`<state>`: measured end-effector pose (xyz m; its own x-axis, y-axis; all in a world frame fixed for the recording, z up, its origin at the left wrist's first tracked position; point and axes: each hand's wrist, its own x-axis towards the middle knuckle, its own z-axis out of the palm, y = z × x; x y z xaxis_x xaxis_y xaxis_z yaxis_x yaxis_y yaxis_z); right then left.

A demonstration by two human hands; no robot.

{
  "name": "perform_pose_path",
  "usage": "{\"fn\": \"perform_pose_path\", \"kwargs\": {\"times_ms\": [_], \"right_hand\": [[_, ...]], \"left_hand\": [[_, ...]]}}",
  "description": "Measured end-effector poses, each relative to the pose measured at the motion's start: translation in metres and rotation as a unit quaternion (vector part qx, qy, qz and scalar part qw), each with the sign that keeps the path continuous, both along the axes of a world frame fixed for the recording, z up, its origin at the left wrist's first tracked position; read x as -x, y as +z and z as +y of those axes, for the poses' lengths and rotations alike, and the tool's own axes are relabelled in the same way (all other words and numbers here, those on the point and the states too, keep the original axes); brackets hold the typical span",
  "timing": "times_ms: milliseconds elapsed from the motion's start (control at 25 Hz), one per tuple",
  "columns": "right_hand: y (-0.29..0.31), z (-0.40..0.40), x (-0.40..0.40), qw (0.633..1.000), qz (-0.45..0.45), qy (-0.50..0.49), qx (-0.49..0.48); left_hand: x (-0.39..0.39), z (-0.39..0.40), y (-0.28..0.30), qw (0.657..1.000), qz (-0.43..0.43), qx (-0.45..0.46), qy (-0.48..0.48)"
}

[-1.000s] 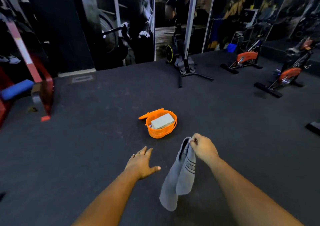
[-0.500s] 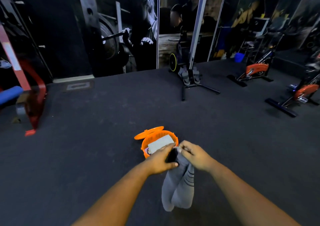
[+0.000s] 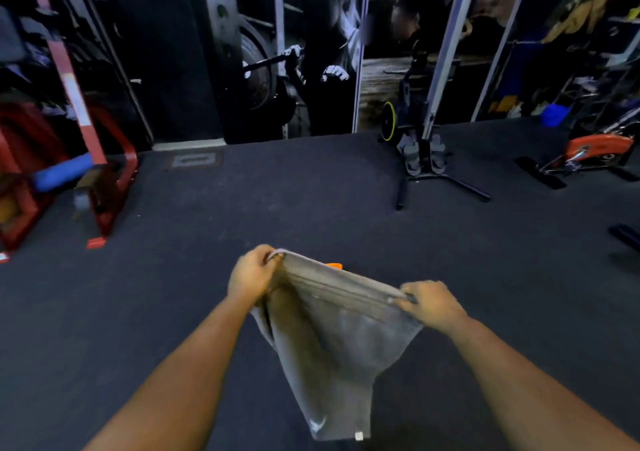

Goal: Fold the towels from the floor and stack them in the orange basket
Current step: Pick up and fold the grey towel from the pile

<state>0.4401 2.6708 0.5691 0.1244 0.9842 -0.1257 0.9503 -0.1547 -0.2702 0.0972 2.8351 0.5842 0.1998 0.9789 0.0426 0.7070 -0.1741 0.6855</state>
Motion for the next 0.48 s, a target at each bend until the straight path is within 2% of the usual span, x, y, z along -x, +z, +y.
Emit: {"fn": "perform_pose_path", "kwargs": {"times_ms": [40, 160, 240, 320, 400, 480], "right_hand": [[-0.003, 0.005, -0.022, 0.999, 0.02, -0.03, -0.009], [-0.005, 0.029, -0.05, 0.983, 0.154, -0.079, -0.069], [-0.001, 0.049, -0.042, 0.964, 0.229, -0.078, -0.114], [0.004, 0.067, -0.014, 0.947, 0.286, -0.047, -0.137], [0.013, 0.079, 0.019, 0.938, 0.323, 0.026, -0.126], [0.024, 0.087, 0.045, 0.942, 0.306, 0.116, -0.073]], "left_hand": [[0.004, 0.004, -0.001, 0.999, 0.028, -0.002, 0.036], [0.004, 0.0, -0.003, 0.99, 0.111, -0.007, 0.084], [-0.015, -0.008, 0.0, 0.991, 0.109, 0.01, 0.078], [-0.037, -0.015, 0.004, 0.996, 0.084, 0.039, 0.015], [-0.059, -0.021, 0.011, 0.994, 0.044, 0.06, -0.076], [-0.076, -0.026, 0.019, 0.986, -0.024, 0.078, -0.146]]}}
